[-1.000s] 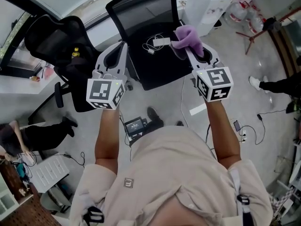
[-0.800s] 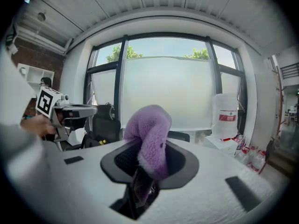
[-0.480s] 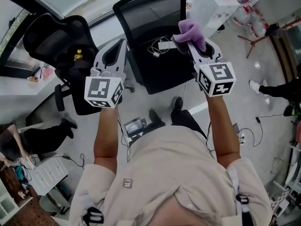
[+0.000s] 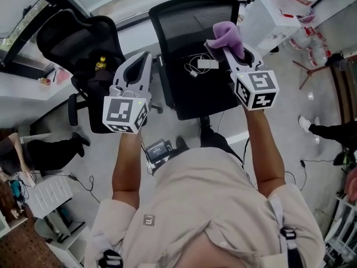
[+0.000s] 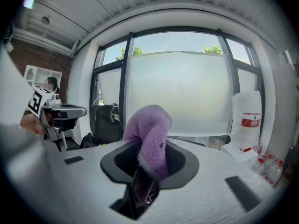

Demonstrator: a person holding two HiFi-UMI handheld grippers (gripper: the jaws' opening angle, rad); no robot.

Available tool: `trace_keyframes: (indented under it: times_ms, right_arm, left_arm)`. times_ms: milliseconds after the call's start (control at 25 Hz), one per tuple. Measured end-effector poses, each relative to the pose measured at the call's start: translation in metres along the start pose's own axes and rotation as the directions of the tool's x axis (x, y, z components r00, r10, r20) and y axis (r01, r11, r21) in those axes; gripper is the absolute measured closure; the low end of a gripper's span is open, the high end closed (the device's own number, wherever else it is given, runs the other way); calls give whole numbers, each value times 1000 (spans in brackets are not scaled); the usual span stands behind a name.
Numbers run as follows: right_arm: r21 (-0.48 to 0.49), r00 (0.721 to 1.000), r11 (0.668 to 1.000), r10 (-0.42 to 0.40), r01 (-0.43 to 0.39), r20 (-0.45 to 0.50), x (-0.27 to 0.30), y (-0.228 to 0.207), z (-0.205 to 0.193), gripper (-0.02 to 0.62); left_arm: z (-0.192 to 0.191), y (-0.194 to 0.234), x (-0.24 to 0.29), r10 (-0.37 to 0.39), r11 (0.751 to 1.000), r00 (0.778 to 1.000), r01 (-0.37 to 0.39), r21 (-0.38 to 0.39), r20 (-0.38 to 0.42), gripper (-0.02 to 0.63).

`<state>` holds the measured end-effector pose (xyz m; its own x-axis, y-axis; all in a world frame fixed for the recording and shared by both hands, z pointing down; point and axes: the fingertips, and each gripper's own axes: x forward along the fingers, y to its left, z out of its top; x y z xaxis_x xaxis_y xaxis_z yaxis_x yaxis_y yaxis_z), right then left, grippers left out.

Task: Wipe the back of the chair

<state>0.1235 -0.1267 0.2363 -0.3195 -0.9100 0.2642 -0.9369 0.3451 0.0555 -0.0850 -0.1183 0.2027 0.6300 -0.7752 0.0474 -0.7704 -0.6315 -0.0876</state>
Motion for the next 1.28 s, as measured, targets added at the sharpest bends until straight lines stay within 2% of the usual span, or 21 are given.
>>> trace_keyframes:
  times_ms: [400, 720, 1080, 1280]
  right_arm:
    - [-25, 996, 996, 89, -90, -22, 80, -14, -3, 506]
    - [-61, 991, 990, 122, -125, -53, 179, -21, -21, 506]
    - [-171, 984, 970, 161, -173, -80, 300, -13, -78, 506]
    - [-201, 975, 955, 207, -219, -77, 354, 0, -104, 506]
  left_arm:
    - [-23, 23, 32, 75, 997, 996, -76, -25, -42, 600]
    - [-56, 53, 60, 124, 991, 987, -129, -40, -101, 600]
    - [-113, 80, 94, 207, 976, 967, -215, -35, -151, 600]
    - [-150, 95, 120, 239, 959, 944, -266, -94, -229, 600]
